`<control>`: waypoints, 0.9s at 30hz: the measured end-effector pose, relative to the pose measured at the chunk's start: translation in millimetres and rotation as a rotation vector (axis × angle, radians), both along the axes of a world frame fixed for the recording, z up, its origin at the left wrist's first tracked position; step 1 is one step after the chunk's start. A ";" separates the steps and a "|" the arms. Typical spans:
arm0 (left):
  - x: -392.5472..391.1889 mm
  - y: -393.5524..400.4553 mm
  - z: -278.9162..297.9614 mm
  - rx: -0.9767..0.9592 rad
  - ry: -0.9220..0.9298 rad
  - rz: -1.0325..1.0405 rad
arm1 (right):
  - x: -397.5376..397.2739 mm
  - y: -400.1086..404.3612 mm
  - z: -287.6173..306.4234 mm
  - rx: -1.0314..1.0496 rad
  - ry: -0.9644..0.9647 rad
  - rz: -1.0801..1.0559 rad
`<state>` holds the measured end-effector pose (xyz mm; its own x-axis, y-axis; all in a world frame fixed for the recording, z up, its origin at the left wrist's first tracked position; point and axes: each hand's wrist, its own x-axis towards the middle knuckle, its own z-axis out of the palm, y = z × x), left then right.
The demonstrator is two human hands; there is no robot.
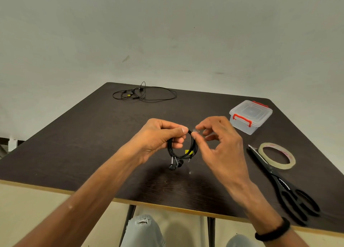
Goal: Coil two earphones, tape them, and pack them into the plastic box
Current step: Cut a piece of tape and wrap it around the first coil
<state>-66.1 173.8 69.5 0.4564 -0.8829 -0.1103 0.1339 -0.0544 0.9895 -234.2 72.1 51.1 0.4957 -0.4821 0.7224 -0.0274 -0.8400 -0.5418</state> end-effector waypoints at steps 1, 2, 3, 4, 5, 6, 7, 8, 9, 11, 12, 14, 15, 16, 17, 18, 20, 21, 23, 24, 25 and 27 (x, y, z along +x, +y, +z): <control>-1.1 -0.1 0.3 0.001 -0.011 0.001 | -0.1 -0.4 -0.1 -0.008 0.002 0.006; -2.2 -0.3 0.5 0.002 -0.027 0.003 | -0.4 -0.8 -0.1 -0.013 0.007 0.009; -2.9 -0.1 0.6 0.005 -0.045 0.004 | -0.7 -1.2 -0.2 -0.013 0.015 0.010; -3.2 0.2 0.5 0.009 -0.064 0.003 | -1.2 -1.5 -0.2 -0.011 0.023 0.008; -3.3 0.9 0.2 0.013 -0.080 0.002 | -2.0 -1.2 0.0 -0.008 0.028 0.003; -3.4 1.6 -0.2 0.018 -0.093 0.000 | -2.8 -0.8 0.1 -0.005 0.028 -0.002; -3.4 2.5 -0.5 0.022 -0.104 -0.002 | -3.5 -0.4 0.4 -0.002 0.024 -0.004; -3.5 3.2 -1.0 0.025 -0.115 -0.004 | -4.5 -0.5 0.5 0.001 0.019 -0.005; -3.6 3.9 -1.6 0.027 -0.125 -0.004 | -5.2 -0.6 0.5 0.004 0.016 -0.009; -4.1 4.7 -2.2 0.027 -0.139 -0.008 | -6.7 -0.6 0.0 0.015 0.008 -0.023; -4.4 5.4 -2.1 0.026 -0.149 -0.014 | -7.4 -0.8 -0.2 0.026 0.004 -0.028; -4.5 7.0 -1.4 0.025 -0.185 -0.027 | -9.1 -0.7 -0.1 0.055 0.000 -0.016; -4.8 8.1 -0.6 0.025 -0.205 -0.037 | -10.0 -0.4 0.1 0.063 0.007 0.000; -5.6 9.3 0.1 0.025 -0.228 -0.047 | -10.7 -0.2 0.6 0.062 0.021 0.019; -6.4 10.5 1.0 0.026 -0.257 -0.054 | -11.0 -0.3 1.0 0.051 0.042 0.038; -7.6 11.3 1.6 0.028 -0.294 -0.058 | -11.2 -1.2 0.9 0.033 0.062 0.057; -9.6 12.2 1.4 0.026 -0.372 -0.052 | -11.0 -2.7 0.7 0.003 0.096 0.068; -10.6 12.3 0.7 0.023 -0.401 -0.045 | -10.9 -3.1 0.4 -0.005 0.110 0.058; -12.4 12.5 0.4 0.018 -0.427 -0.031 | -11.1 -3.8 -0.1 0.006 0.123 0.029; -12.8 12.7 0.8 0.018 -0.434 -0.026 | -11.1 -4.0 -0.2 0.021 0.124 0.014; -13.0 13.2 1.1 0.019 -0.445 -0.022 | -11.2 -3.9 -0.1 0.033 0.121 0.001; -13.3 14.5 3.1 0.013 -0.483 -0.018 | -11.3 -4.2 0.5 0.036 0.114 -0.030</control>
